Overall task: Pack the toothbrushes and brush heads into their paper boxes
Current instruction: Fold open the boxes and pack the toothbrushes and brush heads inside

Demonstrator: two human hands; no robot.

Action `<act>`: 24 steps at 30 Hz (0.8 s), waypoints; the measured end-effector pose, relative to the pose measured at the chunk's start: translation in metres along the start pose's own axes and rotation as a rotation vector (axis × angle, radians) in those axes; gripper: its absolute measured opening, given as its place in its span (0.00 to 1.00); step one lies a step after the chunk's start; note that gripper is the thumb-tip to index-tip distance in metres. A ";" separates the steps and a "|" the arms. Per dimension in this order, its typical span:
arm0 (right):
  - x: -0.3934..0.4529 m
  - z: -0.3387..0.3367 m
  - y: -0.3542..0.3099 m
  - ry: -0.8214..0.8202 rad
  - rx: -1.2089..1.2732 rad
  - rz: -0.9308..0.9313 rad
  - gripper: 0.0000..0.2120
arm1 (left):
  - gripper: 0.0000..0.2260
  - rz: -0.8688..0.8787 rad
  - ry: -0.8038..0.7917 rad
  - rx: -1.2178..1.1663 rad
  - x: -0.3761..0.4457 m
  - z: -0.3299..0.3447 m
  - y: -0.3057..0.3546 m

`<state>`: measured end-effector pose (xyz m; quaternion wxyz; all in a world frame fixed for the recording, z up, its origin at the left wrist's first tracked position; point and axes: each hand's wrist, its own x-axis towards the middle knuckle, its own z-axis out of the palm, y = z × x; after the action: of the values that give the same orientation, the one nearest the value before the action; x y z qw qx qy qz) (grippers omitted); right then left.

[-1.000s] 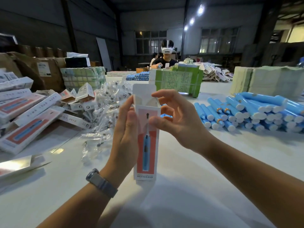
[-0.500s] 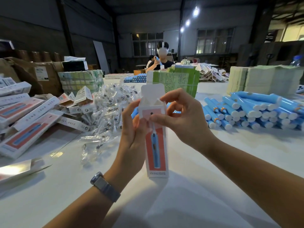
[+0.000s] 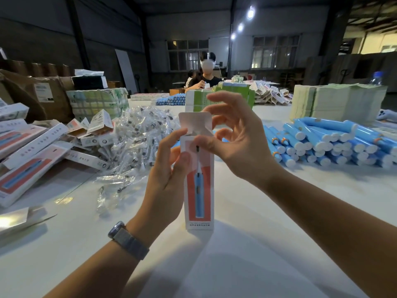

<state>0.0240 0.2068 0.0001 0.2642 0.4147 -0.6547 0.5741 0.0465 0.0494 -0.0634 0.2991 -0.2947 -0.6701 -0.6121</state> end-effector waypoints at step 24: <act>0.009 -0.008 -0.014 -0.191 -0.199 0.086 0.05 | 0.16 0.072 -0.055 0.091 -0.002 0.000 0.001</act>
<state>0.0302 0.2121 0.0166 0.2158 0.4108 -0.7476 0.4751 0.0490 0.0492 -0.0644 0.3158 -0.3214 -0.6941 -0.5615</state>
